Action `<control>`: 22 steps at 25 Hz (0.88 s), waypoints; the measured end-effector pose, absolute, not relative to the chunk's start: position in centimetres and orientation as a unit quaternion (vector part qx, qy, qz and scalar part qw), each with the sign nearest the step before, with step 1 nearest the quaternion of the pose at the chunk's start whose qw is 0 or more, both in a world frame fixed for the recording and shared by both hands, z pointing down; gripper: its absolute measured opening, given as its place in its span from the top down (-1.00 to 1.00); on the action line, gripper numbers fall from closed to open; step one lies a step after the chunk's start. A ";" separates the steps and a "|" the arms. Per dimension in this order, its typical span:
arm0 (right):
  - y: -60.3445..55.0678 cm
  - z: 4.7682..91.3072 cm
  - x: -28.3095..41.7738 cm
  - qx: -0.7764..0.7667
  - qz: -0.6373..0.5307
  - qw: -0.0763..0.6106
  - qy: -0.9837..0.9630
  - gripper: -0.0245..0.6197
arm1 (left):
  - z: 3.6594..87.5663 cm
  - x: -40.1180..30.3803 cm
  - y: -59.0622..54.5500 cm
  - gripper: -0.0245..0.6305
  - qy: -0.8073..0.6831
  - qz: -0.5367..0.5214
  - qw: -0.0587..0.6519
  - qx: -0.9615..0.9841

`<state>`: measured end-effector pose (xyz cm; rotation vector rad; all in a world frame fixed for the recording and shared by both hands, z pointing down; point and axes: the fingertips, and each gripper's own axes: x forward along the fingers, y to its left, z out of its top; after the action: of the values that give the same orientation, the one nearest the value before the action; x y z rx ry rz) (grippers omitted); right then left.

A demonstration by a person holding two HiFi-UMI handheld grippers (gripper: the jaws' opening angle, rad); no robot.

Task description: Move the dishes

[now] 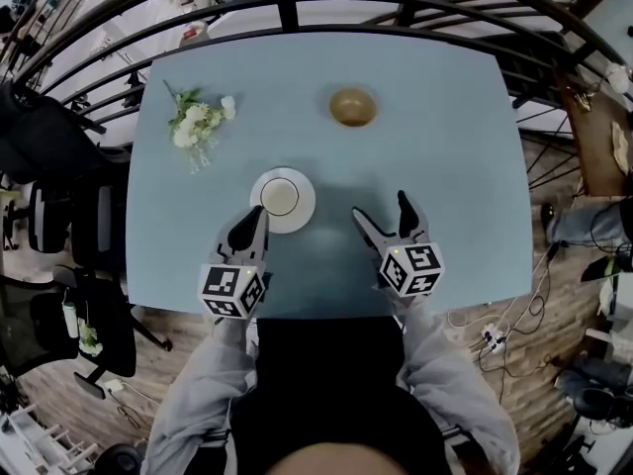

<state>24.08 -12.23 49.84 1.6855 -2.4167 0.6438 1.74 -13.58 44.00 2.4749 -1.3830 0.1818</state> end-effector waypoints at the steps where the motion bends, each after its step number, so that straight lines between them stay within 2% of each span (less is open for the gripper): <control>1: -13.0 49.6 24.2 0.557 0.211 0.062 -0.801 -0.52 | 43.7 1.7 -14.1 0.84 -0.485 0.062 0.145 0.860; 22: -30.8 50.1 28.0 0.583 0.215 0.063 -0.781 -0.47 | 42.8 0.9 -27.5 0.84 -0.500 0.071 0.108 0.856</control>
<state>28.05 -30.79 50.05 1.7617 -2.3603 0.6504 0.92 -27.51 42.78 2.5194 -1.4700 0.2074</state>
